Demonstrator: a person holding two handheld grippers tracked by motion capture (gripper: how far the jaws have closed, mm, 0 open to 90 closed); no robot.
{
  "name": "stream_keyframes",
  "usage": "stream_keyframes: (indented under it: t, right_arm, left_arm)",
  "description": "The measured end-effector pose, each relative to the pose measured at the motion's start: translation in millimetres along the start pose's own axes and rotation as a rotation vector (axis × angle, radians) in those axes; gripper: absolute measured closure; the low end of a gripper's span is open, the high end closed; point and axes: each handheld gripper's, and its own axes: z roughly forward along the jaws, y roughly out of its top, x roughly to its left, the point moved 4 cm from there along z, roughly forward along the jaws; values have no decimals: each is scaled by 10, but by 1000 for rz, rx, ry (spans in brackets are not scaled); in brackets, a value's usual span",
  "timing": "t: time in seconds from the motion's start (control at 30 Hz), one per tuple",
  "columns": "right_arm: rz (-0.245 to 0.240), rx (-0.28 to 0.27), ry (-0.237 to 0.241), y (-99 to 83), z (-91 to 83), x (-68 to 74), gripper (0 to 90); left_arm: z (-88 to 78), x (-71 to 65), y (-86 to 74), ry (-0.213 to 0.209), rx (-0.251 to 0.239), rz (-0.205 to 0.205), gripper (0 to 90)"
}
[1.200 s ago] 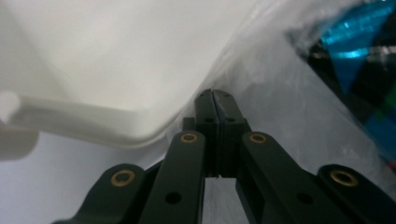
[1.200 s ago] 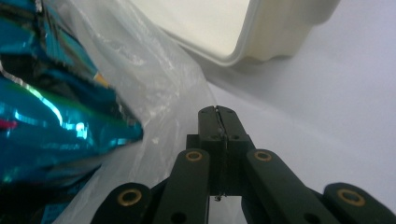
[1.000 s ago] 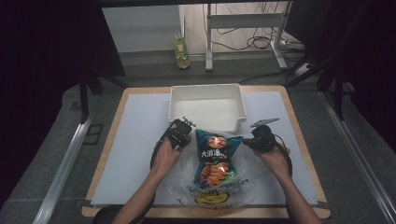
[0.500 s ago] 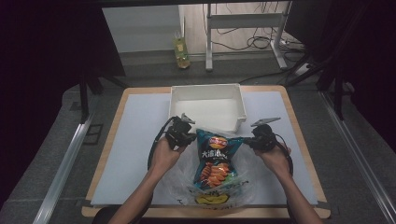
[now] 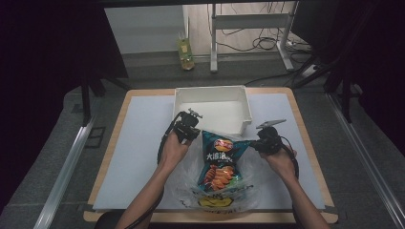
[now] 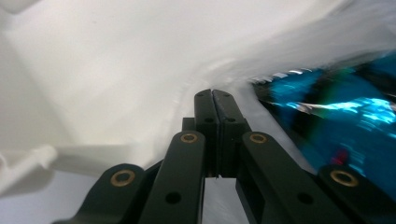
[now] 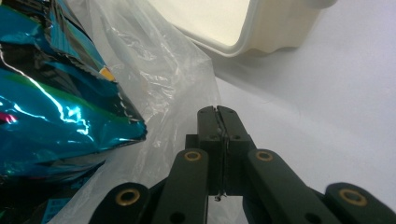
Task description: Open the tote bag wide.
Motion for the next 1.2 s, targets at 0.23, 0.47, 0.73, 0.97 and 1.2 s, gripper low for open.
stream_keyframes:
  t: [0.23, 0.47, 0.73, 0.97, 1.2]
  right_arm:
    - [7, 5, 8, -38, 3, -4, 885]
    - [3, 16, 16, -177, -19, 32, 884]
    - [-42, 45, 9, -321, -35, 147, 884]
    - [-62, 58, -15, -404, -88, 158, 890]
    - [-75, 68, -51, -545, -224, 162, 893]
  left_arm:
    - [92, -47, -37, -66, 35, -7, 893]
    - [115, -147, -321, -96, 86, 6, 893]
    - [73, -215, -586, -74, 104, 27, 893]
    - [-66, -204, -790, -63, 112, 41, 893]
    - [-253, -141, -1064, -75, 124, 27, 893]
